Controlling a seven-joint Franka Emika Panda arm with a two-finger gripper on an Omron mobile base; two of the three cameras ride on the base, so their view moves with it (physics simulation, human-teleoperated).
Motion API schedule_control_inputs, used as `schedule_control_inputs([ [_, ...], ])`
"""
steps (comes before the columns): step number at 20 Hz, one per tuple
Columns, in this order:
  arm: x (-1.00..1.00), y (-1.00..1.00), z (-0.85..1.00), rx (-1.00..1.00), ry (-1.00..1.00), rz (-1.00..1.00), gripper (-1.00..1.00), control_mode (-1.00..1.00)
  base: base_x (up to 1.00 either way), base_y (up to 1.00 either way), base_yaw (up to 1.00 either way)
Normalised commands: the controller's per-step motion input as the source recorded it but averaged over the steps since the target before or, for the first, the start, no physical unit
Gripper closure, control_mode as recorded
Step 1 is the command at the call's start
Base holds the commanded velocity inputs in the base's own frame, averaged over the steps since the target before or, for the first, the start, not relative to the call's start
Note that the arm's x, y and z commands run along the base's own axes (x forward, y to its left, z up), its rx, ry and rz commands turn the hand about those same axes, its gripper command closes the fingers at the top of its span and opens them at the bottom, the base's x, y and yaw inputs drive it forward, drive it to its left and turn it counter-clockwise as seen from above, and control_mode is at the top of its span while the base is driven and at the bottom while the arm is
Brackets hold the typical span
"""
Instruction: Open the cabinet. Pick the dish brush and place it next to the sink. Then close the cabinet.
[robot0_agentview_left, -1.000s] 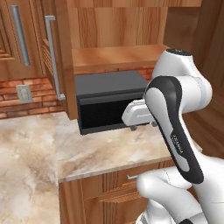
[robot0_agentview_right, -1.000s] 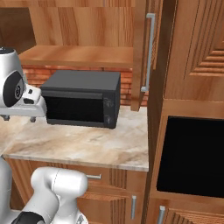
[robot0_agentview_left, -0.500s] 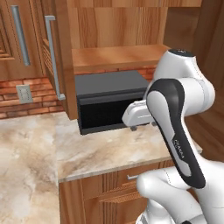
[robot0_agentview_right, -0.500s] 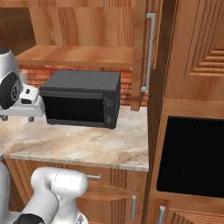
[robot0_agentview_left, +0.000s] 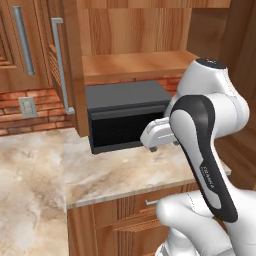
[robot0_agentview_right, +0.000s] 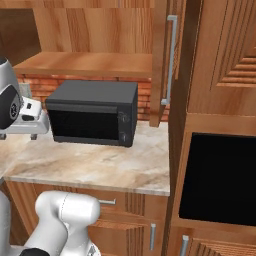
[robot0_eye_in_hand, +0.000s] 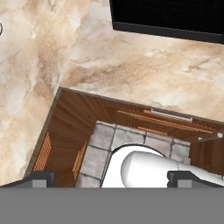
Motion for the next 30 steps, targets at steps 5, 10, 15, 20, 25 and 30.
schedule_control_inputs([
  [5,0.00,0.00,0.06,0.01,-0.03,0.00,-1.00,-1.00,0.00,0.00,0.00],
  [10,0.00,0.33,0.32,0.02,-0.20,-0.07,-1.00,-1.00,0.00,0.00,0.00],
  [15,0.00,0.25,0.30,0.05,-0.28,-0.02,-1.00,-1.00,0.00,0.00,0.00],
  [20,0.00,0.00,0.35,0.06,-0.33,0.00,-1.00,-1.00,0.00,0.00,0.00],
  [25,0.00,0.04,0.40,0.01,-0.32,0.00,-1.00,-1.00,0.00,0.00,0.00],
  [30,-0.06,0.04,0.44,0.00,-0.32,0.00,-1.00,-1.00,0.00,0.00,0.00],
])
